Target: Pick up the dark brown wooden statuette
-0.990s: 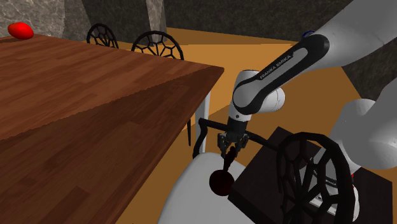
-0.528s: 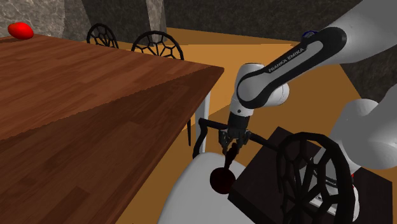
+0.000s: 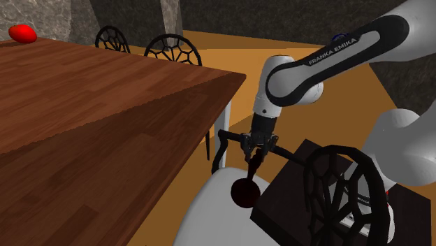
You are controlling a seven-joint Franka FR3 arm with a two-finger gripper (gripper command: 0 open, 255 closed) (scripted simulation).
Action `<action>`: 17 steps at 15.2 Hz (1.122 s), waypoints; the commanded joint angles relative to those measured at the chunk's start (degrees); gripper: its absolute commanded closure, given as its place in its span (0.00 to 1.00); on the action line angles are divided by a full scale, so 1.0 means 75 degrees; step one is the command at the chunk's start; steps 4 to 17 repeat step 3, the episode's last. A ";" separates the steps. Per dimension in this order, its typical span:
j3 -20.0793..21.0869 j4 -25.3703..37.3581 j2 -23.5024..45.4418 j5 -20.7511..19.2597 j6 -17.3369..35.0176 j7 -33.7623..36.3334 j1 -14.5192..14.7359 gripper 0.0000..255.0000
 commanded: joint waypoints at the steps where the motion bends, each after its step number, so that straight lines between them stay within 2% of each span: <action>1: -0.0021 0.0069 -0.0215 -0.0118 -0.0262 0.0142 -0.0037 1.00; 17: -0.0022 0.0074 -0.0230 -0.0127 -0.0280 0.0153 -0.0040 1.00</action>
